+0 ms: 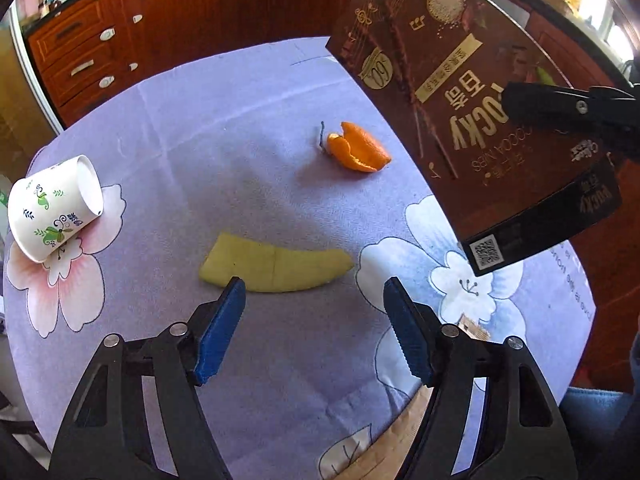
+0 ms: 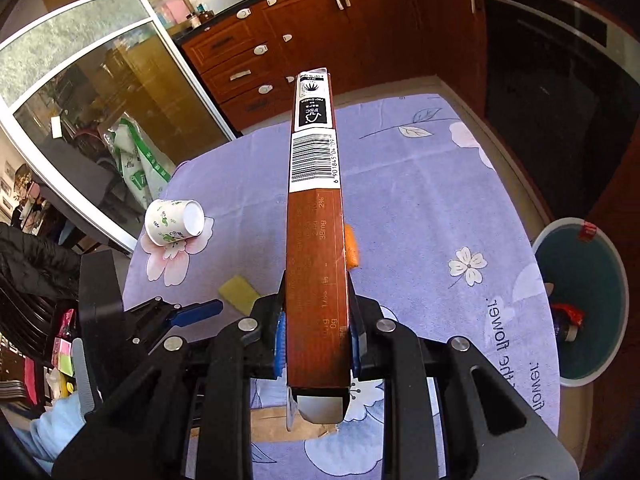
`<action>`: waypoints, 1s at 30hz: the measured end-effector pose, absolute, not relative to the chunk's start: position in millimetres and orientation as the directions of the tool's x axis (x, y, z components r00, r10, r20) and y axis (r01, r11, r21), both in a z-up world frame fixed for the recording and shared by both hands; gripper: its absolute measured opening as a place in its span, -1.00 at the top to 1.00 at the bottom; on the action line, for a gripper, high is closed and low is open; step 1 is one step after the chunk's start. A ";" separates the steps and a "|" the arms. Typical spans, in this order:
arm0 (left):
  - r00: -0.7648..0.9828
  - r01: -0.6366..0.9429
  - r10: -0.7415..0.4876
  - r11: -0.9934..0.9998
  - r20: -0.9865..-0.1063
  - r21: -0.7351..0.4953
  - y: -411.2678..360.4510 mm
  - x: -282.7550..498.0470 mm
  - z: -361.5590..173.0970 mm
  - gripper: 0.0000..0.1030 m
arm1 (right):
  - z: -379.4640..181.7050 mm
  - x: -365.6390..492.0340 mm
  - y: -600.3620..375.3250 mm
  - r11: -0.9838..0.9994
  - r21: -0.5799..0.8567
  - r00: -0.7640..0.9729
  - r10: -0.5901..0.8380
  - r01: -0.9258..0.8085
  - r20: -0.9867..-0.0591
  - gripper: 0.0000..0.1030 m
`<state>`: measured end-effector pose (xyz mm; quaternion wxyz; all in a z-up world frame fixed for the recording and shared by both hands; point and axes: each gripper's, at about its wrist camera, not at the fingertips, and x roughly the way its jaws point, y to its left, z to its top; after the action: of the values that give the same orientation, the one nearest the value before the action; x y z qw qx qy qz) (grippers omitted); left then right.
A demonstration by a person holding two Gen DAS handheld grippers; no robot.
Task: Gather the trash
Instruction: 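Lift the Pocky box with the right gripper while the left gripper grasps the pale rind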
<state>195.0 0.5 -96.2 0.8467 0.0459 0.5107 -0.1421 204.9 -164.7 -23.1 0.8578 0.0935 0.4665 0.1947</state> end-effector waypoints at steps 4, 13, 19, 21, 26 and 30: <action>0.445 0.248 -0.128 0.969 -0.887 -0.015 1.8 202.0 -105.0 -0.14 | -29.9 205.2 -171.2 0.897 0.360 0.480 0.441 -0.256 -0.758 0.58; 0.443 0.252 -0.028 0.963 -0.896 0.095 -6.3 205.0 -108.0 -0.16 | -40.0 204.8 -180.1 0.874 0.419 0.468 0.486 -0.246 -0.738 0.58; 0.409 0.176 -0.031 0.983 -0.912 0.046 31.0 202.5 -110.4 -0.19 | -41.3 202.8 -179.0 0.867 0.428 0.460 0.498 -0.256 -0.735 0.58; 0.406 0.176 -0.032 0.983 -0.914 0.044 36.3 202.5 -110.3 -0.18 | -40.7 202.4 -178.0 0.863 0.435 0.461 0.504 -0.256 -0.730 0.58; 0.401 0.220 -0.036 0.974 -0.915 0.059 24.1 201.8 -108.9 -0.12 | -42.1 202.2 -175.8 0.859 0.439 0.456 0.512 -0.263 -0.728 0.58; 0.393 0.292 -0.048 0.953 -0.918 0.075 4.6 197.0 -105.1 0.55 | -40.7 201.3 -178.3 0.857 0.442 0.459 0.515 -0.264 -0.724 0.58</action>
<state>197.0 4.6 -105.1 0.8269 0.1126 0.5413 -0.1030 201.3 -178.3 -40.7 0.8435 0.1348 0.4659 0.2309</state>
